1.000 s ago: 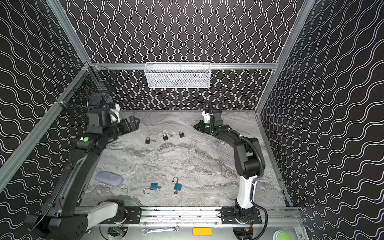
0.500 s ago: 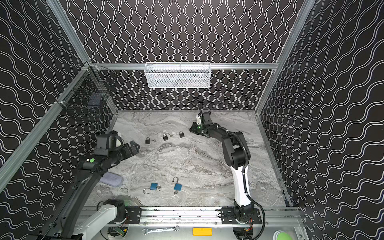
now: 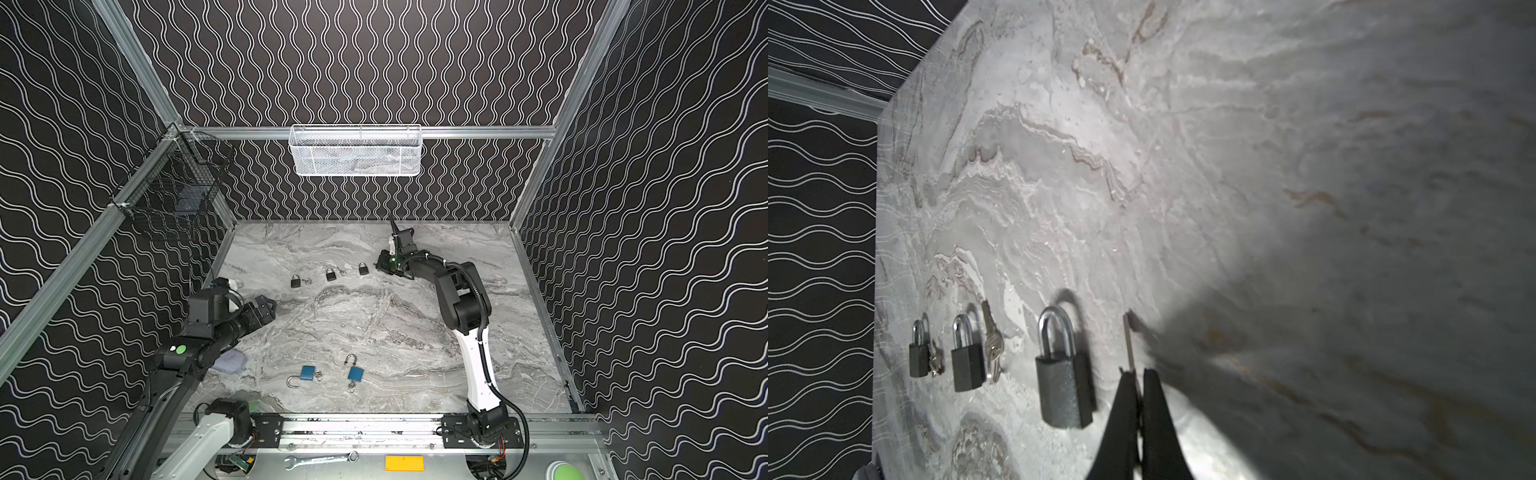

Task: Lock with the key

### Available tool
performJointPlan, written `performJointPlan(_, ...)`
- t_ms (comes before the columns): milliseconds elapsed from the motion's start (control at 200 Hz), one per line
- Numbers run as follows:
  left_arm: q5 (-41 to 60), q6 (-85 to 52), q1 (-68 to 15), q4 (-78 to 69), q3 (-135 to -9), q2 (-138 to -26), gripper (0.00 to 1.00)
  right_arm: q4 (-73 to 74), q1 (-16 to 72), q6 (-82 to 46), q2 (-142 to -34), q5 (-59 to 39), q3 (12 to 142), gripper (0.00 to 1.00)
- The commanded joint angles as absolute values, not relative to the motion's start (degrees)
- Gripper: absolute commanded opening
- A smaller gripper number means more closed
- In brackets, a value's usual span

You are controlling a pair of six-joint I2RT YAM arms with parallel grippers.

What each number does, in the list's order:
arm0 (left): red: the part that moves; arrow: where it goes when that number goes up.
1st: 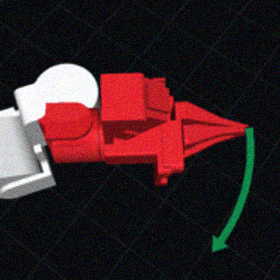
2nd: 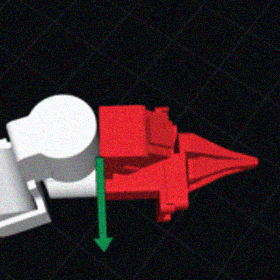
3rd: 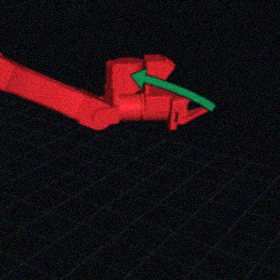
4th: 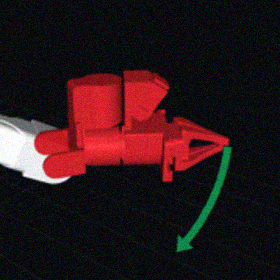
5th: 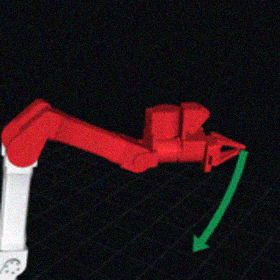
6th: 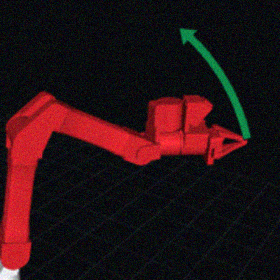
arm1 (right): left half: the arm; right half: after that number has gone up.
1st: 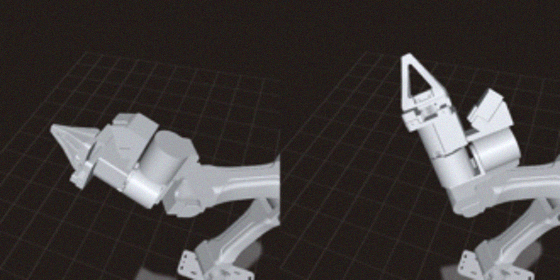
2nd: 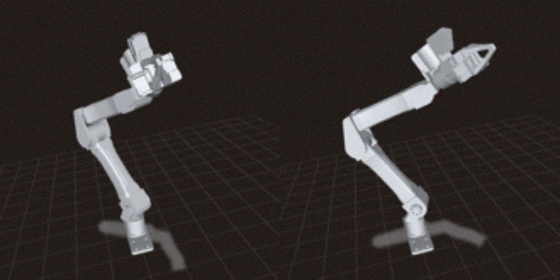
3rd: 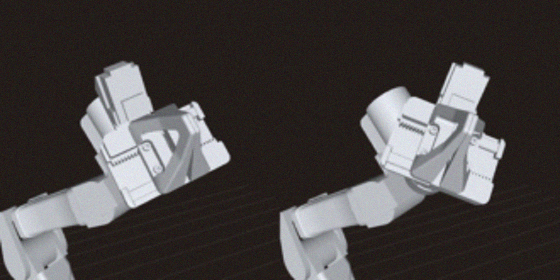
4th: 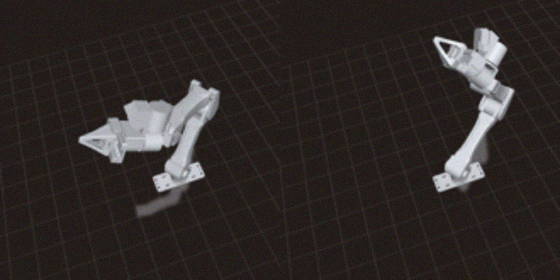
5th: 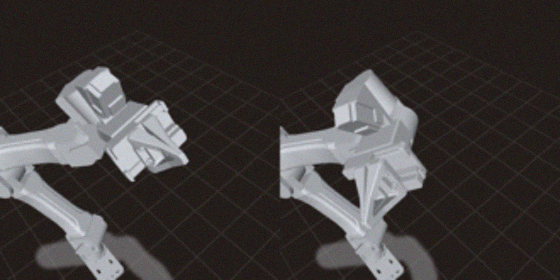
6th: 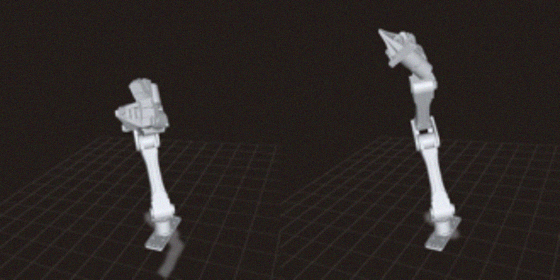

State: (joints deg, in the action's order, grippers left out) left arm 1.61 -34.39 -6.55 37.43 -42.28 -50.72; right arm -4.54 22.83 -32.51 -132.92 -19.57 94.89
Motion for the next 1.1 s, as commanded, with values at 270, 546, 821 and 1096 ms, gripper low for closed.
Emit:
performJointPlan(270, 0.4, -35.1, -6.5, 36.2, -42.3, -49.6, 0.99, -5.1, 23.1, -33.7, -134.2, -18.3, 96.2, 0.09)
performJointPlan(546, 2.4, -35.9, -6.5, 35.1, -41.2, -50.8, 0.99, -3.0, 23.1, -34.9, -133.1, -19.7, 93.8, 0.27)
performJointPlan(821, 3.3, -35.2, -6.5, 35.9, -40.7, -54.9, 0.98, -1.3, 23.1, -36.0, -131.1, -21.4, 90.7, 0.52)
performJointPlan(1096, 2.3, -35.4, -6.5, 37.9, -41.4, -57.5, 0.99, -2.9, 23.1, -34.7, -126.3, -19.9, 89.0, 1.00)
